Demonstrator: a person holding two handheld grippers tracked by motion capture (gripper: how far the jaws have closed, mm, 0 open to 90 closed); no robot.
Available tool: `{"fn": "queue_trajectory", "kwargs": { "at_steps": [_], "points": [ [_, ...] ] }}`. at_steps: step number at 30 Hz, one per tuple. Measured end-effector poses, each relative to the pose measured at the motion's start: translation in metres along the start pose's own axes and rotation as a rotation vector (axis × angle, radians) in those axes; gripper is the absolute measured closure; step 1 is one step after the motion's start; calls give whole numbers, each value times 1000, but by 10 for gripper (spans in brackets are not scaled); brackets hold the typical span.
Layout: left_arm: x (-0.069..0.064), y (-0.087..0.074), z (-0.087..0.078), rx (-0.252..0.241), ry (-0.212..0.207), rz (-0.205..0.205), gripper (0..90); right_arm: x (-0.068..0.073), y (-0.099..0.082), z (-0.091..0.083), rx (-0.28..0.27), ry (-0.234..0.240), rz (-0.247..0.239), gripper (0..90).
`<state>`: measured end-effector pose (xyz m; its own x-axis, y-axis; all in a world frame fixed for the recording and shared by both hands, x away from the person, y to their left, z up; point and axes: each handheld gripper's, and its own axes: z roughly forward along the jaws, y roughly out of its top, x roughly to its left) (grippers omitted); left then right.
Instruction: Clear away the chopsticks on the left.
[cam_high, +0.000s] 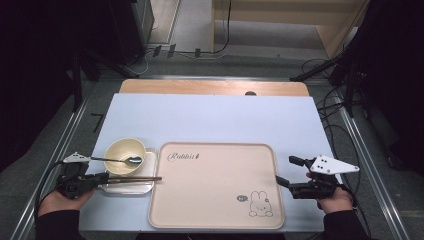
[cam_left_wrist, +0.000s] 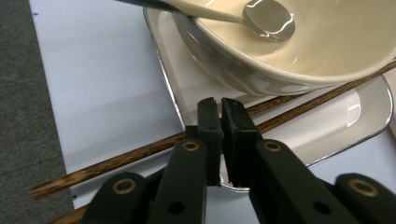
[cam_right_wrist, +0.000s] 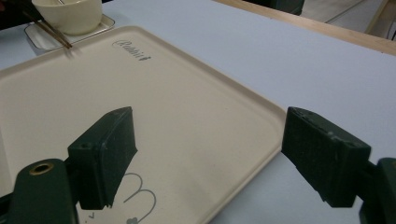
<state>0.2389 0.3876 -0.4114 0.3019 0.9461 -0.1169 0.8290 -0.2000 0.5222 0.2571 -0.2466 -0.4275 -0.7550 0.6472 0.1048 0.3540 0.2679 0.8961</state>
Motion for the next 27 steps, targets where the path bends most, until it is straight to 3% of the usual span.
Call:
{"fn": "queue_trajectory", "kwargs": {
  "at_steps": [4, 8, 13, 14, 17, 18, 20, 24, 27],
  "points": [
    [-1, -3, -9, -23, -16, 11, 805, 0, 0, 0, -4, 8, 5, 182],
    [1, -3, -11, -3, -22, 19, 773, 1, 1, 1, -2, 18, 1, 182],
    [1, -4, -17, 2, -79, 46, 699, 1, 0, 2, -3, 27, 4, 182],
    [0, -4, -18, 6, -83, 68, 659, 0, 0, 3, -2, 28, 4, 182],
    [-3, -4, -23, -11, -118, 184, 550, 1, 0, 2, -1, 32, 4, 182],
    [-3, -4, -25, -7, -129, 207, 550, 1, 0, 2, -1, 32, 4, 182],
    [-3, -2, -28, 5, -161, 242, 504, 0, 0, 2, -4, 29, 5, 182],
    [0, 2, -29, 3, -238, 273, 424, -1, -1, 3, 4, 24, 16, 182],
    [-1, 2, -28, 13, -247, 360, 372, 0, -1, 3, 4, 28, 13, 182]
  ]
}}
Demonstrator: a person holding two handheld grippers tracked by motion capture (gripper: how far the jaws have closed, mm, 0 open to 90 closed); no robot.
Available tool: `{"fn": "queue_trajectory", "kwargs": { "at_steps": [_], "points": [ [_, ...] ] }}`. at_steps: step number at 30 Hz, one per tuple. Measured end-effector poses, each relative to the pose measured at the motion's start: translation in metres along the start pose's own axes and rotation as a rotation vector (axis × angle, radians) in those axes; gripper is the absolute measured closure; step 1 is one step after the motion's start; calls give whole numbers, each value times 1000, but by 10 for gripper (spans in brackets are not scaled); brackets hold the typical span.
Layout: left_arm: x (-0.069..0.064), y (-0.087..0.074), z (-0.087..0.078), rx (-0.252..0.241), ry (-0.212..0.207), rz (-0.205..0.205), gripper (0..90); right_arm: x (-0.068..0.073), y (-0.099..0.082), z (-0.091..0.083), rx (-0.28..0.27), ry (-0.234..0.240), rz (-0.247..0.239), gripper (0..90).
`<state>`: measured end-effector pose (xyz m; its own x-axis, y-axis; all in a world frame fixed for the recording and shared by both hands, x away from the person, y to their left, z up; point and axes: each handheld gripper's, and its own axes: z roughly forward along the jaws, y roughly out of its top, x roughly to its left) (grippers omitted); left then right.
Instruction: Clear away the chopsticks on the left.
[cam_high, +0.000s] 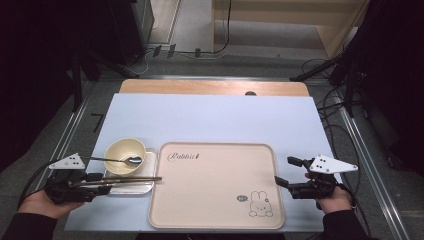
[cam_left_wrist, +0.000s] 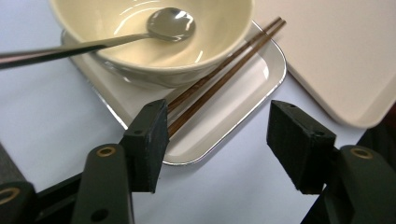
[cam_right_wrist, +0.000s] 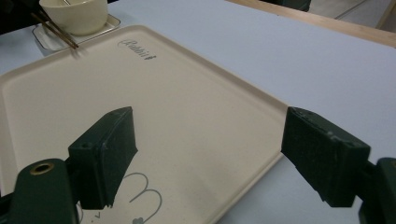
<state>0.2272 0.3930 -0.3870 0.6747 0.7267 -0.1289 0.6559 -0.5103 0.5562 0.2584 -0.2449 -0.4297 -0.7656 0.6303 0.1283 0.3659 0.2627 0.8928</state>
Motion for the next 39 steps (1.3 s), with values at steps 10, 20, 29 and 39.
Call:
{"fn": "queue_trajectory", "kwargs": {
  "at_steps": [10, 20, 29, 39],
  "points": [
    [5, 3, 12, 71, -27, 84, 441, 1, 1, 1, -4, 8, -7, 188],
    [11, 4, 22, 105, -7, 151, 638, 3, 2, -1, -24, 5, -20, 210],
    [16, 9, 29, 122, -8, 156, 668, 2, 1, -5, -37, -5, -5, 230],
    [15, 8, 39, 186, -11, 189, 715, 3, 1, -6, -43, 4, -4, 228]
  ]
}}
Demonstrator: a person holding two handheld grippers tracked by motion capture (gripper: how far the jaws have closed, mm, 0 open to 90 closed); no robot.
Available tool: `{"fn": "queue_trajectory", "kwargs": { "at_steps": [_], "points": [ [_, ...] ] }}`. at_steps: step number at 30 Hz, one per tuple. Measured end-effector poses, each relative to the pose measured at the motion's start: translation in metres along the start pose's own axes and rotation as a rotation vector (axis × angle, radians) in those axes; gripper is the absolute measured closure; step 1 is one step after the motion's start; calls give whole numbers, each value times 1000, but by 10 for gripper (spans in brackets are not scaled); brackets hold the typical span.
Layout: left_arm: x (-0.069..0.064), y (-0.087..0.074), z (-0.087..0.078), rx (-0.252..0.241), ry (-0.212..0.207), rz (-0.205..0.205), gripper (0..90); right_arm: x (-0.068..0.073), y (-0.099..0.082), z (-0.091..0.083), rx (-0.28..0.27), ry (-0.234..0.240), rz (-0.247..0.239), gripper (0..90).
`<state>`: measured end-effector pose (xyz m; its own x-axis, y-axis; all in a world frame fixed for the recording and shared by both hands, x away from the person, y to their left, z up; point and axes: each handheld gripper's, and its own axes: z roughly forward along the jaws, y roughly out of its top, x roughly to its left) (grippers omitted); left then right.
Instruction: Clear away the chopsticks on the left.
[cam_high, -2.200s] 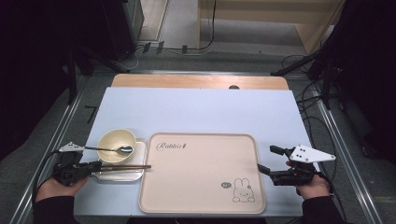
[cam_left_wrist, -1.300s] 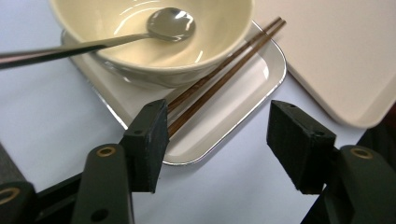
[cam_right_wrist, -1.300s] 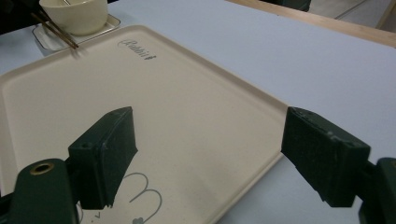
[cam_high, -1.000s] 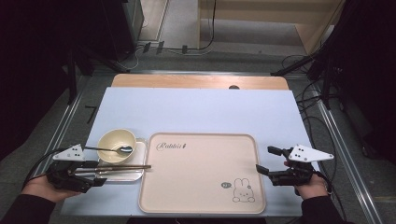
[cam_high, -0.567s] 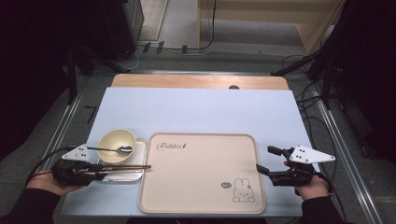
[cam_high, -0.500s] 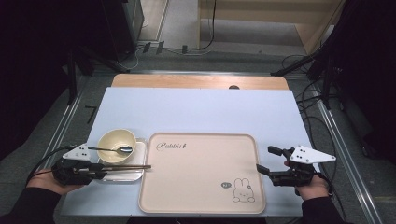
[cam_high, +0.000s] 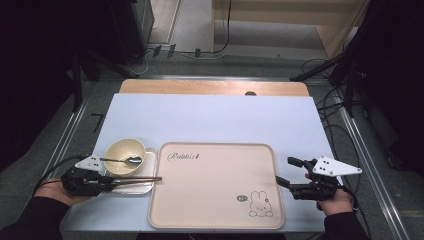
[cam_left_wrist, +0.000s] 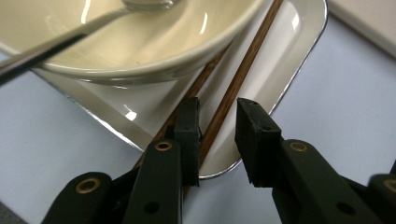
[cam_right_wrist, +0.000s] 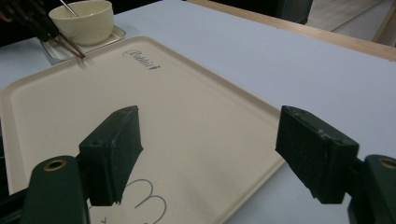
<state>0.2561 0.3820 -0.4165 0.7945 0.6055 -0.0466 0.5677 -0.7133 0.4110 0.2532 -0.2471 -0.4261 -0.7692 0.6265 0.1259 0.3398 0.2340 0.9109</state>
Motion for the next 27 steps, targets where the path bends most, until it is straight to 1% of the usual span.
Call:
{"fn": "queue_trajectory", "kwargs": {
  "at_steps": [4, 5, 8, 10, 11, 12, 13, 14, 15, 16, 18, 20, 22, 23, 24, 25, 26, 27],
  "points": [
    [0, 2, 5, 17, 0, 24, 723, -1, 0, -1, -4, -2, 8, 228],
    [0, 3, 6, 25, -7, 31, 730, -1, 0, -1, -6, -1, 9, 228],
    [1, 4, 7, 27, -15, 39, 746, -1, 0, -1, -9, 2, 6, 228],
    [1, 6, 8, 32, -29, 56, 757, -1, 0, -2, -13, -2, 4, 228],
    [1, 7, 9, 35, -42, 70, 786, -1, 0, -3, -19, -4, 7, 228],
    [1, 7, 9, 35, -42, 70, 803, -1, 0, -3, -19, -4, 7, 228],
    [1, 7, 8, 42, -52, 73, 803, -1, 0, -3, -21, -4, 9, 228],
    [1, 8, 8, 43, -66, 79, 846, -1, 1, -4, -33, -4, 7, 228],
    [1, 9, 7, 39, -81, 89, 846, -1, 1, -4, -33, -4, 7, 228],
    [1, 10, 6, 37, -92, 81, 855, -1, 1, -5, -38, -1, 8, 228],
    [1, 12, 6, 35, -113, 76, 857, -1, 1, -6, -46, 0, 6, 228],
    [2, 13, 5, 39, -122, 78, 858, -1, 1, -6, -44, -2, 7, 228],
    [1, 14, 4, 41, -130, 69, 858, -2, 0, -6, -42, -4, 8, 228],
    [1, 15, 3, 48, -135, 55, 858, -2, 0, -6, -43, -5, 9, 228],
    [-1, 15, 2, 47, -132, 49, 858, -2, 0, -6, -44, -2, 13, 227],
    [-2, 16, 0, 46, -143, 41, 858, -2, 0, -6, -44, -2, 13, 227],
    [-4, 18, -3, 51, -144, 33, 858, -2, 0, -6, -44, -1, 14, 227],
    [-6, 19, -6, 55, -145, 12, 858, -1, 0, -7, -45, 1, 14, 227]
  ]
}}
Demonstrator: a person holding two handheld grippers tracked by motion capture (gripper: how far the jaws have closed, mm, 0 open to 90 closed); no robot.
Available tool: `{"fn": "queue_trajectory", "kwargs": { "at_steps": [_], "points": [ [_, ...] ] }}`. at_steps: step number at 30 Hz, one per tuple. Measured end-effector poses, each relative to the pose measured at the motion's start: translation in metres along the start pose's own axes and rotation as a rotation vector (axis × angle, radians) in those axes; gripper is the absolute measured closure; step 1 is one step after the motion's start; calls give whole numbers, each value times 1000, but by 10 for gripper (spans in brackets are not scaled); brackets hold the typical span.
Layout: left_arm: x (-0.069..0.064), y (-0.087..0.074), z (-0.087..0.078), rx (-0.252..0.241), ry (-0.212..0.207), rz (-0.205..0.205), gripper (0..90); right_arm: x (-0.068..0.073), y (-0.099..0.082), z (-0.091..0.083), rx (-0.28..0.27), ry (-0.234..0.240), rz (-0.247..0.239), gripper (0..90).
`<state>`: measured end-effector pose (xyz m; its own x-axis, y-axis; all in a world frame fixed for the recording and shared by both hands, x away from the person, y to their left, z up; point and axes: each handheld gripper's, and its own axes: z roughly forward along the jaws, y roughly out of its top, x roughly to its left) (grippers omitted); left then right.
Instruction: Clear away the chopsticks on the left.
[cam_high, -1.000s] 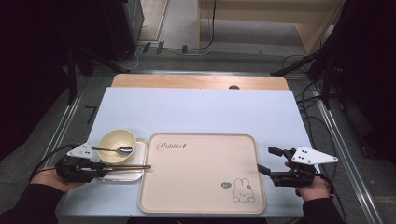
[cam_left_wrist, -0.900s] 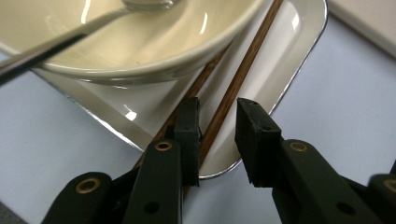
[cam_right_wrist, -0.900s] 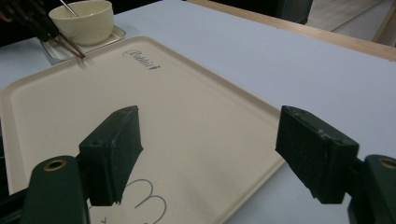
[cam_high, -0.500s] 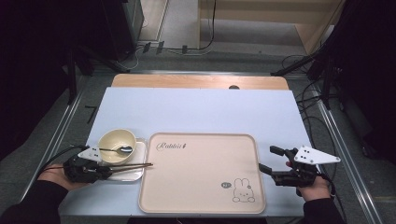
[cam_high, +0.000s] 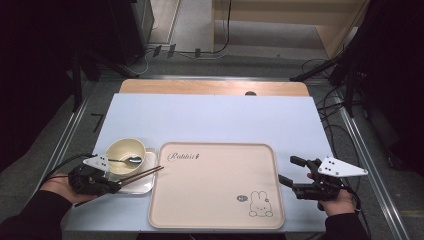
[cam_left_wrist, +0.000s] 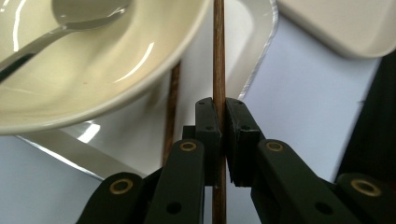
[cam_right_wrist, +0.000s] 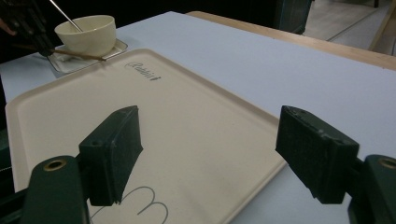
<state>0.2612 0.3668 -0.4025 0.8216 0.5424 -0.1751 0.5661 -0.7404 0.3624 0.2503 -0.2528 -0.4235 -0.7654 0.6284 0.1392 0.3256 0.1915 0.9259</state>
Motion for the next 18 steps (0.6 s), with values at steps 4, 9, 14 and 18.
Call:
{"fn": "queue_trajectory", "kwargs": {
  "at_steps": [4, 9, 14, 18],
  "points": [
    [-8, 9, -7, 20, -18, -79, 856, 1, 0, -1, -3, 5, -6, 227],
    [-17, 25, -10, 8, -28, -128, 857, 1, -1, 0, 5, 5, -5, 226],
    [-27, 41, -12, -15, -34, -153, 858, 1, -2, 2, 22, 16, -4, 220],
    [-32, 52, -12, -33, -38, -188, 858, 1, -2, 3, 20, 20, -8, 218]
  ]
}}
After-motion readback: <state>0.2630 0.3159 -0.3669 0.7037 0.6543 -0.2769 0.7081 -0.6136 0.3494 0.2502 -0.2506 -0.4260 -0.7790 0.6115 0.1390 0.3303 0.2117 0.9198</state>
